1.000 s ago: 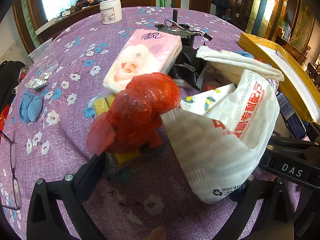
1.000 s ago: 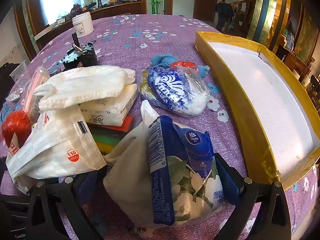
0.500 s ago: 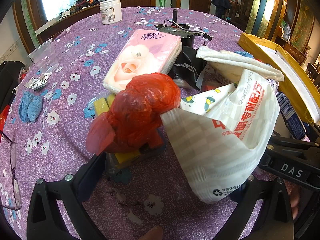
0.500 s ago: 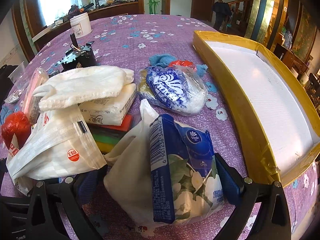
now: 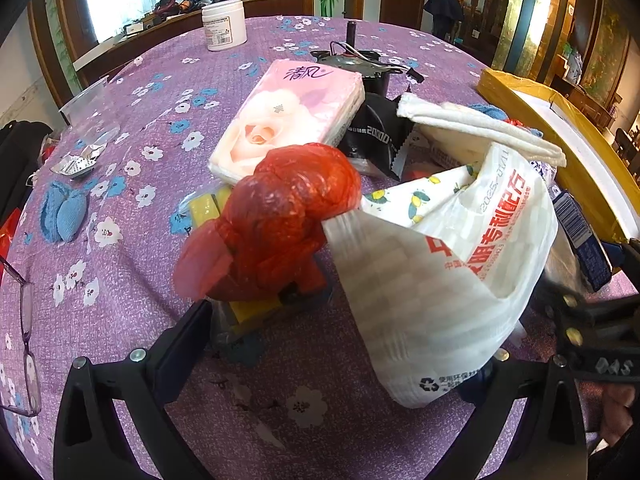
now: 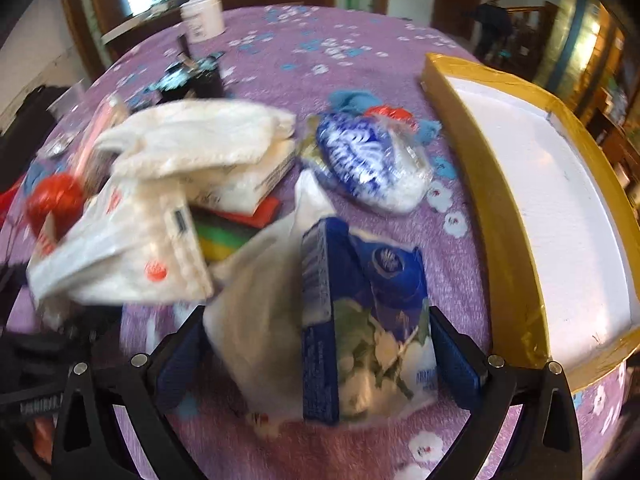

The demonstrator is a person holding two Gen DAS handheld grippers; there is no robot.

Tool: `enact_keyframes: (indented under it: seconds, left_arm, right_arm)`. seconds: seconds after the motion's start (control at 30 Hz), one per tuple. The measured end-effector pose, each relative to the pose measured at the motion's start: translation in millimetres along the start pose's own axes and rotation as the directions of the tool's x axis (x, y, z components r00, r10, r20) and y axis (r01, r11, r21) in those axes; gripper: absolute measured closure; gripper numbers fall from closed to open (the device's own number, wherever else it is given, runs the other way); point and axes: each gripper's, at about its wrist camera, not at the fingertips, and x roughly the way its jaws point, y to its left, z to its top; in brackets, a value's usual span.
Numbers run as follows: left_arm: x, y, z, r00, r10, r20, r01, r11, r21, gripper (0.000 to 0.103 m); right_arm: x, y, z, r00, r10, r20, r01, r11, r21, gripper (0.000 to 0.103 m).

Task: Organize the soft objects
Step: 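Move the left tool toward the blue knitted cloth on the table, then grasp the blue knitted cloth with the left gripper and lift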

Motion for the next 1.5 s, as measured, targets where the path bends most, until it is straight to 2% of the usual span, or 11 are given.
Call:
enact_keyframes:
  seconds: [0.17,0.27,0.37,0.57,0.77,0.83,0.97,1.07,1.2,1.3,1.5]
  left_arm:
    - [-4.9,3.6,-1.6,0.999,-0.036,0.003,0.036,0.999,-0.014,0.0]
    - [-23.1,9.2,-9.7,0.993,-0.081,0.081,0.084,0.996,-0.039,0.0]
    - [-43.1,12.5,-17.5,0.989,-0.039,0.143,0.042,0.999,-0.02,0.0]
    - [-71.9,11.8,-21.4,0.981,0.018,0.195,-0.032,0.997,0.067,0.0]
    - [-81.8,10.4,-24.7,0.977,-0.06,0.206,0.038,0.993,0.109,0.0]
    - [-82.0,12.9,-22.8,0.977,-0.041,0.21,0.023,0.996,0.09,0.0]
    - [-73.7,34.9,-10.3,0.984,0.035,0.174,-0.038,0.999,0.014,0.0]
    - [-70.2,70.0,4.8,0.983,0.106,0.149,-0.095,0.992,-0.079,0.0]
    - [-60.4,126.8,24.5,0.976,0.202,0.078,-0.181,0.96,-0.215,0.0]
    - [-45.1,157.6,37.3,0.964,0.264,0.017,-0.249,0.929,-0.273,0.0]
    - [-16.0,190.2,55.1,0.956,0.288,-0.062,-0.292,0.899,-0.327,0.0]
  right_arm:
    - [-17.6,-5.8,-20.1,0.994,0.087,0.064,-0.083,0.994,-0.066,0.001]
    - [-37.0,-7.8,-33.3,0.979,0.145,0.144,-0.128,0.985,-0.119,0.001]
    - [-53.9,-9.8,-41.7,0.961,0.182,0.21,-0.154,0.978,-0.141,0.001]
    - [-66.2,-18.5,-47.1,0.932,0.28,0.232,-0.247,0.956,-0.159,0.001]
    - [-69.1,-23.5,-45.1,0.917,0.304,0.257,-0.274,0.95,-0.149,0.005]
    - [-71.0,-24.5,-45.2,0.914,0.306,0.266,-0.274,0.95,-0.151,0.005]
    - [-74.2,-26.8,-46.2,0.91,0.308,0.278,-0.275,0.949,-0.153,0.005]
    - [-76.8,-28.3,-47.8,0.906,0.312,0.287,-0.278,0.948,-0.152,0.005]
    - [-79.7,-30.5,-48.9,0.9,0.32,0.296,-0.29,0.946,-0.144,0.005]
    - [-79.4,-32.9,-47.8,0.899,0.325,0.293,-0.298,0.945,-0.132,0.005]
    - [-82.6,-36.9,-48.2,0.901,0.31,0.304,-0.287,0.95,-0.12,0.005]
